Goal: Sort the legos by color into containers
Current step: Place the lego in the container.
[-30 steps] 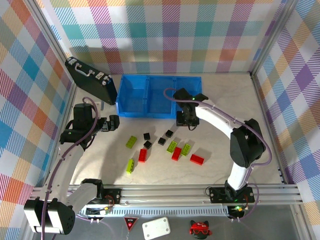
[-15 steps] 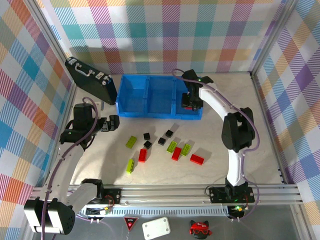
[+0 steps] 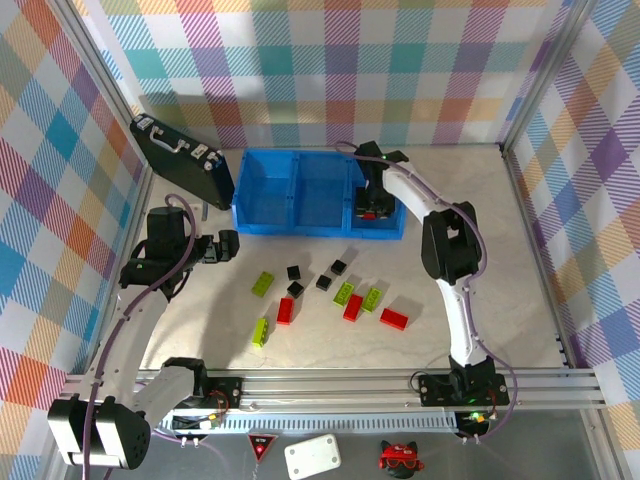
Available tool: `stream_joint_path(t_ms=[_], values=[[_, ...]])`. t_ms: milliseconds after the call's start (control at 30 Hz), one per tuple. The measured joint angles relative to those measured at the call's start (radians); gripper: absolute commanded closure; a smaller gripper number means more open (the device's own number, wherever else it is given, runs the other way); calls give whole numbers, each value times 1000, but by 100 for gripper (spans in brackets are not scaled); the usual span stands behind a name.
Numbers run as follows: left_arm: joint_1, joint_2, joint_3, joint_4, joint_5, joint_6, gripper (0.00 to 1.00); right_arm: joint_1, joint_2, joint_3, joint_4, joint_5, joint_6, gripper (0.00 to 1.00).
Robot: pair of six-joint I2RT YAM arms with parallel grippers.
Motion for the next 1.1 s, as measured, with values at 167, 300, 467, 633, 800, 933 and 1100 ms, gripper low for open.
stream_joint_path(t_ms=[167, 300, 467, 633, 800, 933, 1100], values=[[0, 0, 0, 0, 2, 0, 0, -5, 38, 1, 2, 0, 0, 51], [0, 2, 0, 0, 8, 0, 0, -5, 39, 6, 6, 0, 2, 46], [0, 9, 0, 0, 8, 0, 0, -5, 39, 7, 5, 0, 3, 42], [0, 16, 0, 0, 8, 3, 0, -5, 37, 35, -9, 0, 3, 41], [0, 26, 11, -9, 20, 4, 0, -5, -5, 36, -28, -3, 0, 41], [0, 56, 39, -25, 51, 6, 1, -3, -94, -13, -25, -8, 0, 41], [0, 91, 53, -40, 74, -10, 3, 8, -225, -129, -18, -15, 0, 41]])
